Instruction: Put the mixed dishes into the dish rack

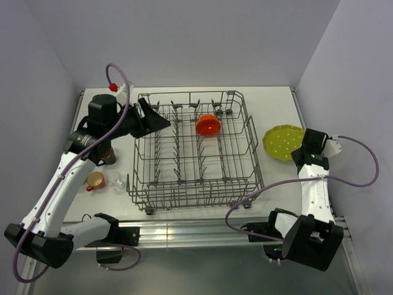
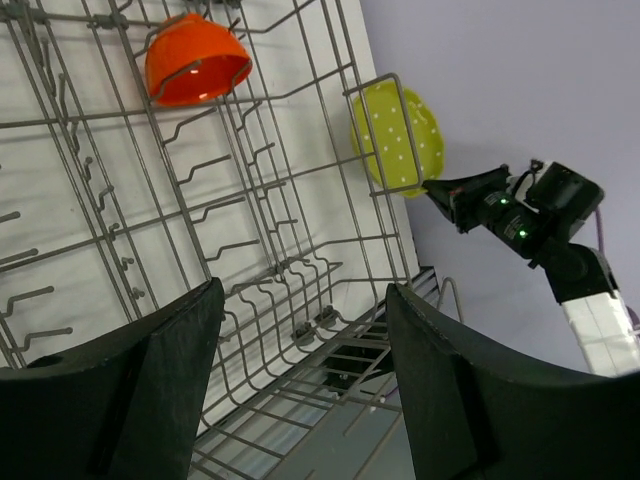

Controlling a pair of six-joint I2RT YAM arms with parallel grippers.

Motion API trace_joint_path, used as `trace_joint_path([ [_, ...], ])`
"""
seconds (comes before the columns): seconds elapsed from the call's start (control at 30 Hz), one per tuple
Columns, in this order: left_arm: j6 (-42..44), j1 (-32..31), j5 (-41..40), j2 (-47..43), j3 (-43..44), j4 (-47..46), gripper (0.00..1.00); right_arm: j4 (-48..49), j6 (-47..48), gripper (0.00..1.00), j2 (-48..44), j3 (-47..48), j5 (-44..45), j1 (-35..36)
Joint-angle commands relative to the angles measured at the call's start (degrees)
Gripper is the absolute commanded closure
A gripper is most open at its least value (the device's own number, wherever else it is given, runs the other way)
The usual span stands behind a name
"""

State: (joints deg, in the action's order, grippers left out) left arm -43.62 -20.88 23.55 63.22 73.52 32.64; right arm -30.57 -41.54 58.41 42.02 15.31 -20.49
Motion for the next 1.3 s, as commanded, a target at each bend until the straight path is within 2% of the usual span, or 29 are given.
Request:
trace_joint_path([
  [0.0,1.25,-2.23,-1.58,2.07,4.0,-0.74,0.28,5.17,-3.11,1.0,-4.97,6.58,0.6,0.36],
  [0.33,0.46,-8.03,-1.66,8.23,10.41,-1.79,0.28,0.16,-3.46,1.0,-8.66,13.78,0.69,0.28],
  [0.83,-0.07,-12.51,-0.96,15.0,11.56,-4.6,0.27,-5.38,-3.11,1.0,-12.62,25.03,-2.39,0.28],
  [1.1,-1.38,-12.78,5.36,18.95,11.91,-10.92,0.26,-7.57,-2.93,1.0,-12.45,29.52,-8.18,1.24],
  [1.27,-2.53,-12.78,8.61,21.85,13.32,-14.1,0.25,-8.45,-2.41,1.0,-11.83,31.45,-9.16,5.01],
])
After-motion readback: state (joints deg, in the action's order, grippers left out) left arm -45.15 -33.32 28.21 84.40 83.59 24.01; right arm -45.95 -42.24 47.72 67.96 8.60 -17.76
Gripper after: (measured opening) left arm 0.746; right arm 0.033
